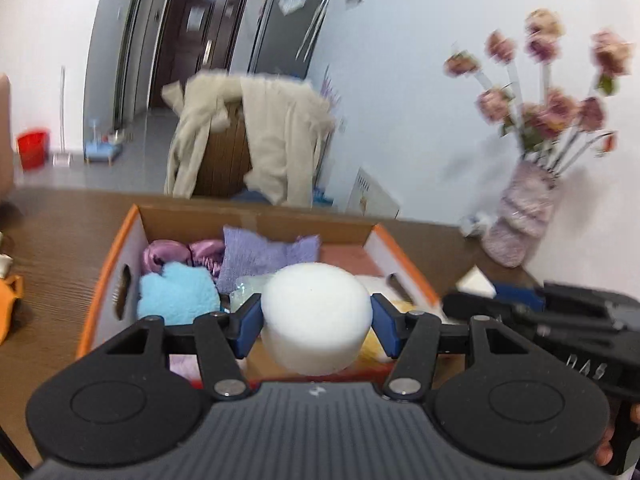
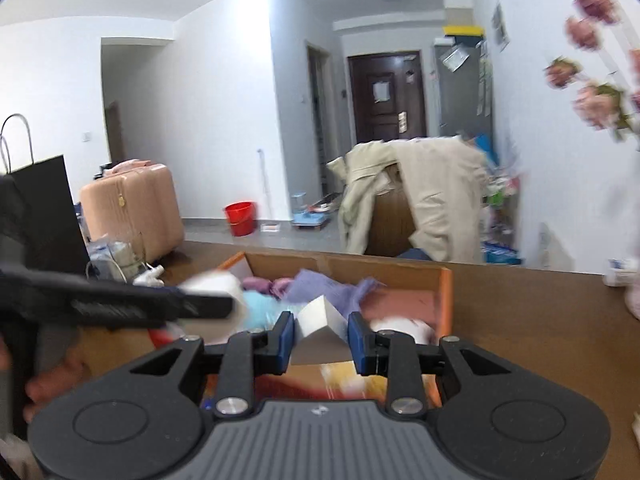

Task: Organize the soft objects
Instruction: 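Carry both white sponges over the box and open both grippers, then move both grippers back to the blue tissue packet on the table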

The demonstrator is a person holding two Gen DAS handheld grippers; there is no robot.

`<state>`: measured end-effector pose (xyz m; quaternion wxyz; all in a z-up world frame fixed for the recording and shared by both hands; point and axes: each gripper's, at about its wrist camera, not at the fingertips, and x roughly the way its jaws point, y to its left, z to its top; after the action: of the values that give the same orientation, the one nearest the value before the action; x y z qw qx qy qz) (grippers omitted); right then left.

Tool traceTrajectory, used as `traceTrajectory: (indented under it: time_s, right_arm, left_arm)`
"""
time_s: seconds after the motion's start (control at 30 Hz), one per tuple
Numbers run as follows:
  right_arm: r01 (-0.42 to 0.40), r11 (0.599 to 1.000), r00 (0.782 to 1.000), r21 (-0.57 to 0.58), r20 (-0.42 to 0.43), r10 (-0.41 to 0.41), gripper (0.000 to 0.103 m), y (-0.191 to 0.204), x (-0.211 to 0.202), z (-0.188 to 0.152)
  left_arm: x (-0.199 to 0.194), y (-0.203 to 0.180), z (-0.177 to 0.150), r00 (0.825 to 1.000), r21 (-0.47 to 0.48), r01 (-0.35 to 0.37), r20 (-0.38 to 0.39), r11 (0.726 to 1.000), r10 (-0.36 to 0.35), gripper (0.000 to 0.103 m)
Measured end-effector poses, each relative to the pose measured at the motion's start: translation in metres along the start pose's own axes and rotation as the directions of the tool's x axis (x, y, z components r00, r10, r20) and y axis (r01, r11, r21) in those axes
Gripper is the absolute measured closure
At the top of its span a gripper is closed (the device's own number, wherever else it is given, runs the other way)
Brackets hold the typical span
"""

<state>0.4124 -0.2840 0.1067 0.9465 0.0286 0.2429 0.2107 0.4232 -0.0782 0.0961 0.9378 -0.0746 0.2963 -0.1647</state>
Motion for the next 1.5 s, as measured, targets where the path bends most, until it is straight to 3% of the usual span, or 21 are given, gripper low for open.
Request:
traceTrajectory:
  time_s: [0.1, 0.27, 0.37, 0.47, 0.67, 0.93, 1.27, 1.5]
  right_arm:
    - [-0.017, 0.998, 0.997, 0.061, -0.073, 0.022, 0.074, -0.011, 0.055, 0.012]
    - [0.023, 0.995, 0.984, 0.102, -0.178, -0.004, 0.071, -0.022, 0.128, 0.008]
    - [0.034, 0.992, 0.982, 0.119, -0.191, -0.010, 0.067, -0.026, 0.147, 0.004]
    - [0.013, 0.988, 0.987, 0.152, -0.162, 0.012, 0.052, -0.029, 0.143, 0.003]
    - [0.038, 0.989, 0.994, 0.140, -0.110, -0.022, 0.052, -0.029, 0.108, 0.018]
    - [0.053, 0.999, 0.998, 0.013, -0.018, -0.053, 0.049, -0.003, 0.016, 0.021]
    - [0.040, 0.996, 0.998, -0.079, 0.053, -0.036, 0.035, 0.036, -0.104, -0.042]
    - [0.016, 0.998, 1.000, -0.061, 0.025, -0.015, 0.032, 0.058, -0.152, -0.112]
  left_arm:
    - [0.040, 0.009, -0.002, 0.998, 0.030, -0.033, -0.058, 0.999, 0.034, 0.045]
    - [0.067, 0.027, -0.021, 0.992, 0.047, -0.047, -0.113, 0.998, 0.052, 0.042]
    - [0.066, 0.031, -0.028, 0.995, 0.081, -0.037, -0.091, 0.996, 0.044, 0.027]
    - [0.056, 0.033, -0.027, 0.997, 0.088, -0.034, -0.065, 0.996, 0.040, 0.023]
    - [0.015, 0.039, -0.010, 0.996, 0.053, -0.087, 0.022, 0.995, 0.086, 0.023]
    - [-0.072, 0.023, -0.011, 0.983, 0.056, -0.141, 0.125, 0.988, 0.133, 0.020]
    - [-0.176, -0.012, -0.087, 0.970, 0.051, -0.172, 0.181, 0.984, 0.160, 0.018]
    - [-0.210, -0.018, -0.155, 0.979, -0.039, -0.148, 0.134, 0.988, 0.152, 0.015]
